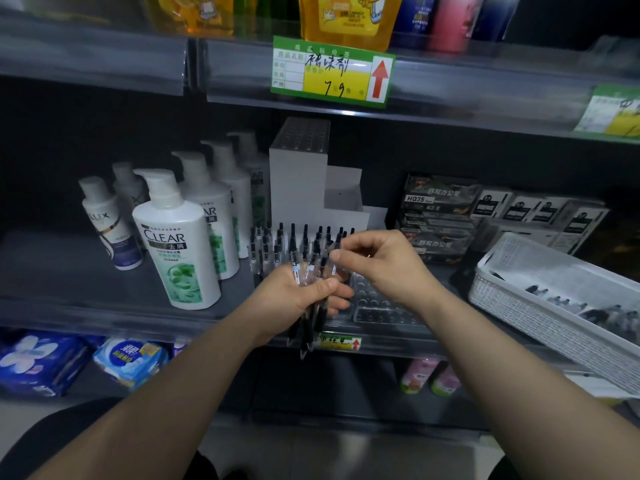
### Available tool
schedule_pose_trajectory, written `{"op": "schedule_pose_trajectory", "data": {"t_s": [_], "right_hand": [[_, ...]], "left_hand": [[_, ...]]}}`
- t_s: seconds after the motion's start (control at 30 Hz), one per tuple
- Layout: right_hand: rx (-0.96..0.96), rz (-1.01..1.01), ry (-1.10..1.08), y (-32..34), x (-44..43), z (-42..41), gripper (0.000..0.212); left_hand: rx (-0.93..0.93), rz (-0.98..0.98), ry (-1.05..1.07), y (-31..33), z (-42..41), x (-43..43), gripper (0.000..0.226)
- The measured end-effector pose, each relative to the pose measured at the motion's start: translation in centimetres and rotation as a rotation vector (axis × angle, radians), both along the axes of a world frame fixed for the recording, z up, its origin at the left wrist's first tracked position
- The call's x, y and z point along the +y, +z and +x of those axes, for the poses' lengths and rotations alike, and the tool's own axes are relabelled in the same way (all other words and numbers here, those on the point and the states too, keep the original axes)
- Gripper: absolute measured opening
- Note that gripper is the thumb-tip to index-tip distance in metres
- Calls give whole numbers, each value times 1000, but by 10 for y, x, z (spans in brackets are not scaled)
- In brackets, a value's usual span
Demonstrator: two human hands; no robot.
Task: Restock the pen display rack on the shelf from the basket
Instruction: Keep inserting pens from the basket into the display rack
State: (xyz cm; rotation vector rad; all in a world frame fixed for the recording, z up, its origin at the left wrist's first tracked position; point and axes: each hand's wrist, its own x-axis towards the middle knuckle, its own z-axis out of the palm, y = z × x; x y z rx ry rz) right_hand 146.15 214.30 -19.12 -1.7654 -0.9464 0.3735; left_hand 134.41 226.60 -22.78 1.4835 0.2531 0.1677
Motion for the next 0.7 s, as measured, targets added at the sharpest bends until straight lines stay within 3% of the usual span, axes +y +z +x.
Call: {"op": "schedule_pose_trajectory", "data": {"t_s": [0.17, 0.37, 0.57, 0.7], "right_hand": [[52, 62, -62, 7, -10, 9, 12], [-13, 112, -269, 7, -24, 32, 15], [-192, -12, -334, -10, -23, 37, 14], [-269, -85, -299, -21, -16, 32, 17]], "left_hand": [[2, -12, 24, 1, 5, 2, 22], [0, 76, 152, 2, 2, 17, 26], [65, -71, 170, 6, 3, 18, 13], [41, -52, 202, 6, 2, 19, 21]]}}
